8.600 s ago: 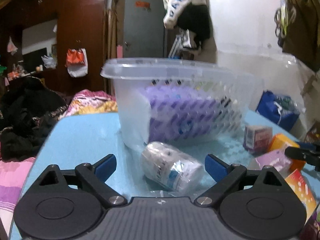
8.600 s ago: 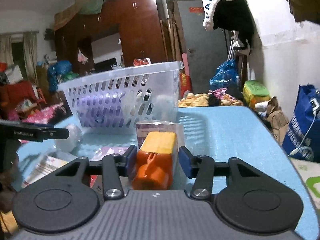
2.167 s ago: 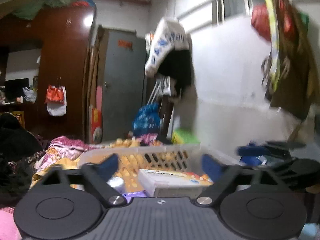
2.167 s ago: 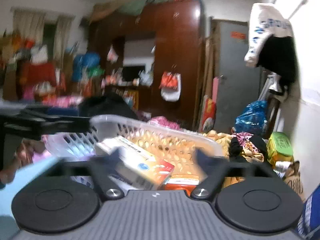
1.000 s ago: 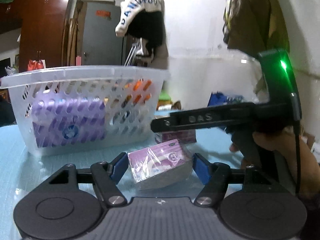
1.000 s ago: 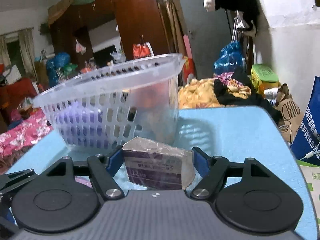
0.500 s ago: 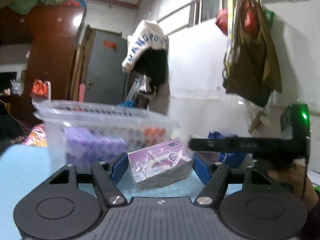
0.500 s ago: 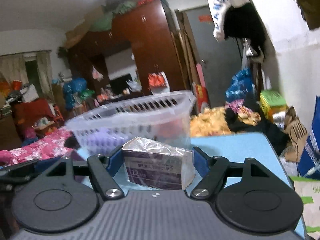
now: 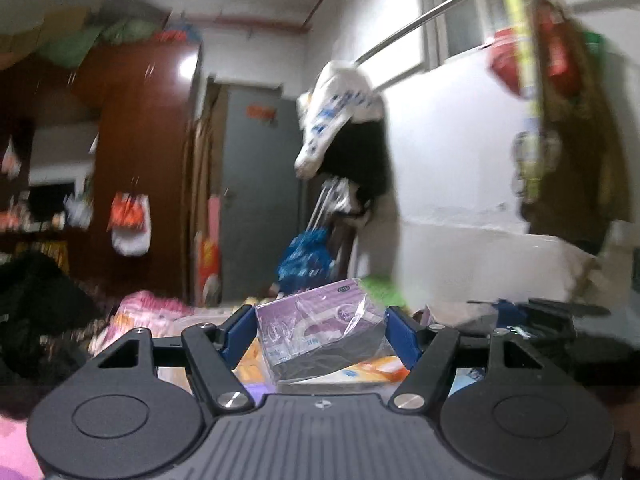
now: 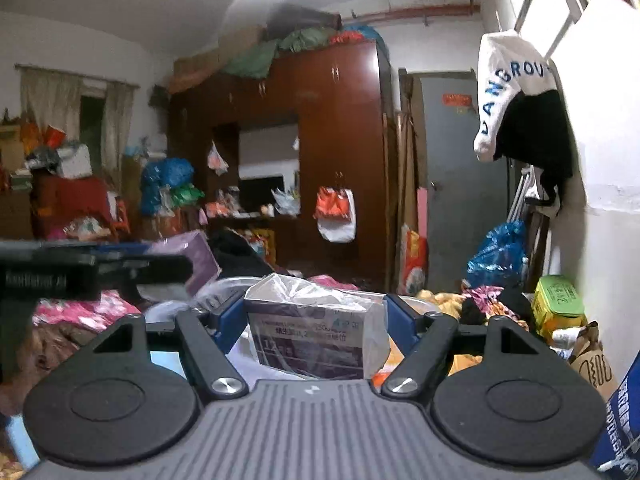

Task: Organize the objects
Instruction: 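Lower the pink box into the basket and open both grippers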

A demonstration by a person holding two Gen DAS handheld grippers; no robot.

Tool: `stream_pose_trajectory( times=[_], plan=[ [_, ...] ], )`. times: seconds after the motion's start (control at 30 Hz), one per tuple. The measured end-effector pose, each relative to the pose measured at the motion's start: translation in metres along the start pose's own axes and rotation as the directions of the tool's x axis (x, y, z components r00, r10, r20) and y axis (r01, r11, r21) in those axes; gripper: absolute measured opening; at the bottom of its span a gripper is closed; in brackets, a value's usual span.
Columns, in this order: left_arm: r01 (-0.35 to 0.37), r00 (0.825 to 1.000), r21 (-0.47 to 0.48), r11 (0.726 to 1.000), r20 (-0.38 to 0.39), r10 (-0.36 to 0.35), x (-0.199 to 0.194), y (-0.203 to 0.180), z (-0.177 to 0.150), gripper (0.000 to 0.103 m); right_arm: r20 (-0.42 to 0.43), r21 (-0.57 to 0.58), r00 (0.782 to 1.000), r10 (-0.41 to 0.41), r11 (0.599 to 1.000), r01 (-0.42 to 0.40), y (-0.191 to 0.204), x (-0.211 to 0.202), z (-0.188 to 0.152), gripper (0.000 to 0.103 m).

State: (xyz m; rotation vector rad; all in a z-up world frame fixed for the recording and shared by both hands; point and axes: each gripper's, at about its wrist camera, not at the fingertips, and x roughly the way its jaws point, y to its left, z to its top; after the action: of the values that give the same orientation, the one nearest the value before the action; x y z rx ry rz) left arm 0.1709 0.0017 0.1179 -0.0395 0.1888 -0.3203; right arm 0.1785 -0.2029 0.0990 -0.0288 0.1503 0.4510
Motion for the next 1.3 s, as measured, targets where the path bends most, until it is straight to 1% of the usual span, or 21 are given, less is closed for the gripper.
stream_pose_trajectory(
  times=[0.07,0.1,0.17,0.23,0.37,0.5,0.57,0.6,0.63,0.67,0.7,0.73,0.83,0.9,0.93,1.0,1.07,1.13,1.23,1.3],
  plan=[
    [-0.022,0.998,-0.009,1.0,-0.057,0.022,0.025,0.007,0.01,0.073,-0.038,0.017,0.999,-0.017,1.0,0.017,-0.003,0.024,0.002,0.075],
    [-0.044,0.996,-0.014,0.999,-0.076,0.042,0.034,0.011,0.012,0.073,-0.053,0.033,0.999,-0.011,0.999,0.013,-0.005,0.027,0.002,0.075],
    [-0.075,0.992,-0.013,0.997,-0.103,0.073,0.048,0.016,0.013,0.073,-0.081,0.061,0.997,0.008,0.998,-0.003,-0.008,0.037,0.002,0.075],
    [-0.108,0.988,-0.01,0.994,-0.115,0.106,0.056,0.02,0.014,0.073,-0.085,0.073,0.996,0.021,0.997,-0.015,-0.009,0.037,0.001,0.075],
    [-0.136,0.983,-0.028,0.99,-0.13,0.131,0.061,0.033,0.013,0.073,-0.105,0.065,0.994,0.004,0.998,0.003,-0.009,0.037,-0.002,0.075],
    [-0.134,0.981,-0.029,0.991,-0.146,0.128,0.065,0.035,0.011,0.074,-0.13,0.075,0.991,0.008,0.997,0.002,-0.009,0.04,-0.006,0.075],
    [-0.128,0.981,-0.027,0.991,-0.148,0.122,0.068,0.037,0.009,0.074,-0.13,0.093,0.991,0.015,0.996,-0.003,-0.012,0.041,-0.007,0.077],
    [-0.132,0.981,-0.019,0.991,-0.145,0.128,0.07,0.037,0.007,0.079,-0.124,0.104,0.992,0.011,0.995,0.002,-0.013,0.039,-0.007,0.079],
    [-0.139,0.98,-0.01,0.99,-0.142,0.136,0.07,0.037,0.005,0.089,-0.113,0.11,0.994,0.008,0.994,0.005,-0.013,0.037,-0.007,0.09],
    [-0.143,0.98,-0.003,0.99,-0.14,0.141,0.069,0.037,0.003,0.094,-0.094,0.114,0.996,0.003,0.994,0.008,-0.013,0.033,-0.008,0.103],
    [-0.145,0.981,0.001,0.989,-0.132,0.144,0.068,0.037,0.001,0.097,-0.072,0.114,0.997,-0.002,0.993,0.01,-0.013,0.029,-0.007,0.103],
    [-0.147,0.981,0.0,0.989,-0.124,0.146,0.066,0.037,0.0,0.097,-0.051,0.112,0.999,-0.005,0.994,0.01,-0.014,0.025,-0.006,0.103],
    [-0.142,0.984,-0.018,0.99,-0.113,0.139,0.058,0.039,-0.001,0.097,-0.062,0.105,0.998,-0.011,0.994,0.018,-0.016,0.024,-0.002,0.103],
    [-0.15,0.985,-0.022,0.988,-0.088,0.147,0.044,0.038,-0.004,0.097,-0.061,0.107,0.998,-0.028,0.994,0.035,-0.019,0.02,-0.001,0.103],
    [-0.145,0.987,-0.015,0.989,-0.071,0.143,0.033,0.038,-0.008,0.097,-0.054,0.117,0.998,-0.022,0.993,0.028,-0.021,0.013,-0.004,0.103],
    [-0.105,0.992,-0.008,0.994,-0.072,0.105,0.014,0.04,-0.018,0.097,-0.045,0.154,0.999,0.004,0.988,0.003,-0.026,-0.005,-0.012,0.103],
    [-0.062,0.992,-0.012,0.998,-0.108,0.06,-0.006,0.045,-0.035,0.097,-0.061,0.207,0.998,0.018,0.978,-0.005,-0.032,-0.024,-0.026,0.103],
    [-0.035,0.991,-0.026,0.999,-0.128,0.031,-0.029,0.05,-0.058,0.097,-0.106,0.242,0.994,0.028,0.97,-0.002,-0.037,-0.045,-0.047,0.103],
    [0.005,0.99,-0.032,0.999,-0.137,-0.009,-0.062,0.055,-0.096,0.097,-0.14,0.245,0.989,0.039,0.97,-0.003,-0.039,-0.073,-0.083,0.103],
    [0.017,0.989,-0.02,1.0,-0.146,-0.02,-0.073,0.055,-0.113,0.097,-0.153,0.263,0.988,0.027,0.965,0.015,-0.04,-0.088,-0.103,0.103]
  ],
)
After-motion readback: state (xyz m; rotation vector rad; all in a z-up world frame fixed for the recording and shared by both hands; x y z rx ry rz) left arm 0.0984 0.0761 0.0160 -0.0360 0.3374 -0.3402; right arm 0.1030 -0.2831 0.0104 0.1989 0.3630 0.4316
